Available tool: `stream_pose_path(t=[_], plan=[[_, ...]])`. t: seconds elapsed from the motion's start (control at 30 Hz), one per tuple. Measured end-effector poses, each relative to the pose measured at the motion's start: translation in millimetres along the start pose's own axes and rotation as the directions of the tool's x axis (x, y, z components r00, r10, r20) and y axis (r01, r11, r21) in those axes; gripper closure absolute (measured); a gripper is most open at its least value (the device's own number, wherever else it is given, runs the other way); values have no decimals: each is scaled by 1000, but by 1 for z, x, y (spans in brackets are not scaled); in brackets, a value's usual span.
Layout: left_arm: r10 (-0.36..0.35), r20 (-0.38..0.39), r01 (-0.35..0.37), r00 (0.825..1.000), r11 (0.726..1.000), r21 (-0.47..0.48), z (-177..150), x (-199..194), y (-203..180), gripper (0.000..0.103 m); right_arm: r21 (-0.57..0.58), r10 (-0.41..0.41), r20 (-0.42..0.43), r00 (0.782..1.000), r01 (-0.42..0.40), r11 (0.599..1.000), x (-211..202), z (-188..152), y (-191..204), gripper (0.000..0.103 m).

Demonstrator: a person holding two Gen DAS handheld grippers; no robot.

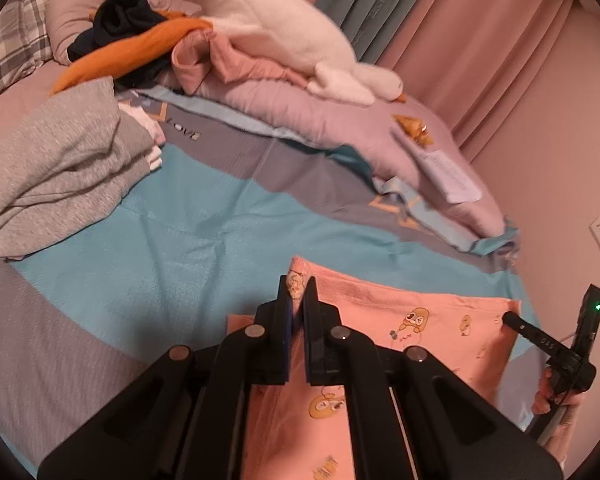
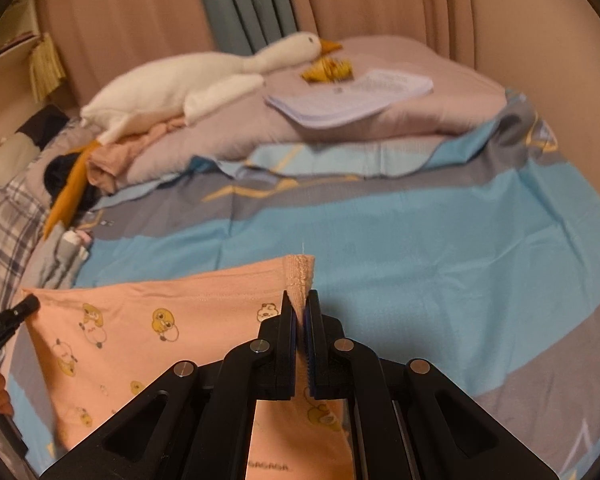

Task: Fold small clothes

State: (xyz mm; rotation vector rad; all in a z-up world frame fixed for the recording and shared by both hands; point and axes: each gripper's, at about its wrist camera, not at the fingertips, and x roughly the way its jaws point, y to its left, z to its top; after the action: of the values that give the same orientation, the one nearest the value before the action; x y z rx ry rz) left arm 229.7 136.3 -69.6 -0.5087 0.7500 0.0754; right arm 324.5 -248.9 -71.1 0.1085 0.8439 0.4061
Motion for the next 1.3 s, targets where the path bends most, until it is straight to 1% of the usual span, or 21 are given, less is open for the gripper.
stream_pose_path(t=[0.17,0.37,0.47,0.57,0.63,0.67,0.7,0.73,0.77,0.8,0.83,0.87,0.9,0.93,0.97,1.0,1.1,1.17,1.2,1.27,1.3], plan=[[53,-72,-54,996,999,-4,0,38,11,99,-5,-50,-69,996,50,999,31,-3,-2,98],[119,-157,-121,980,993,-1,-9,73,24,98,-2,-88,-141,986,89,996,61,-8,-7,98],[139,-182,-141,974,990,-1,-15,81,30,94,0,-105,-167,980,106,994,70,-12,-10,98],[135,-184,-138,974,990,-1,-17,80,30,94,-4,-145,-170,975,147,989,73,-16,-12,98],[135,-186,-137,973,991,3,-16,76,29,95,11,-140,-169,976,143,990,68,-16,-15,98],[133,-191,-135,973,991,3,-16,72,29,93,12,-141,-167,976,145,989,66,-16,-16,98],[130,-190,-132,973,991,0,-18,68,29,88,9,-147,-161,976,150,989,62,-17,-15,98],[121,-186,-125,975,992,-6,-19,63,27,79,3,-155,-153,976,157,988,57,-17,-15,98],[112,-179,-117,977,993,-13,-20,57,26,73,-5,-163,-144,976,164,986,51,-17,-12,98],[108,-172,-113,979,993,-19,-22,49,25,59,-10,-164,-137,977,164,986,46,-17,-11,93],[107,-166,-113,980,993,-23,-24,43,22,47,-12,-166,-126,978,166,986,36,-18,-9,91],[103,-159,-108,982,994,-26,-27,36,20,44,-9,-164,-117,980,164,986,30,-17,-9,83],[89,-151,-94,984,995,-26,-31,26,17,42,-3,-161,-108,981,162,987,23,-18,-9,70],[81,-150,-86,985,996,-25,-34,21,15,39,7,-157,-98,983,158,987,14,-19,-10,62],[71,-155,-75,985,997,-22,-40,12,13,37,20,-150,-79,986,152,988,3,-22,-11,50],[66,-156,-69,986,997,-19,-44,7,11,33,27,-142,-67,988,144,989,-4,-23,-11,48],[45,-143,-48,989,999,-17,-60,-16,6,26,27,-116,-44,992,117,993,-25,-33,-11,48],[33,-146,-36,989,999,-21,-70,-26,5,26,35,-98,-30,995,99,994,-38,-43,-13,47],[17,-148,-24,989,999,-42,-76,-33,5,25,42,-90,-28,996,91,995,-42,-48,-14,41],[-8,-147,-2,989,997,-71,-87,-44,7,25,59,-74,-17,997,75,995,-53,-63,-18,32],[-13,-149,0,989,997,-81,-94,-49,8,24,67,-71,-19,997,72,995,-56,-69,-19,32]])
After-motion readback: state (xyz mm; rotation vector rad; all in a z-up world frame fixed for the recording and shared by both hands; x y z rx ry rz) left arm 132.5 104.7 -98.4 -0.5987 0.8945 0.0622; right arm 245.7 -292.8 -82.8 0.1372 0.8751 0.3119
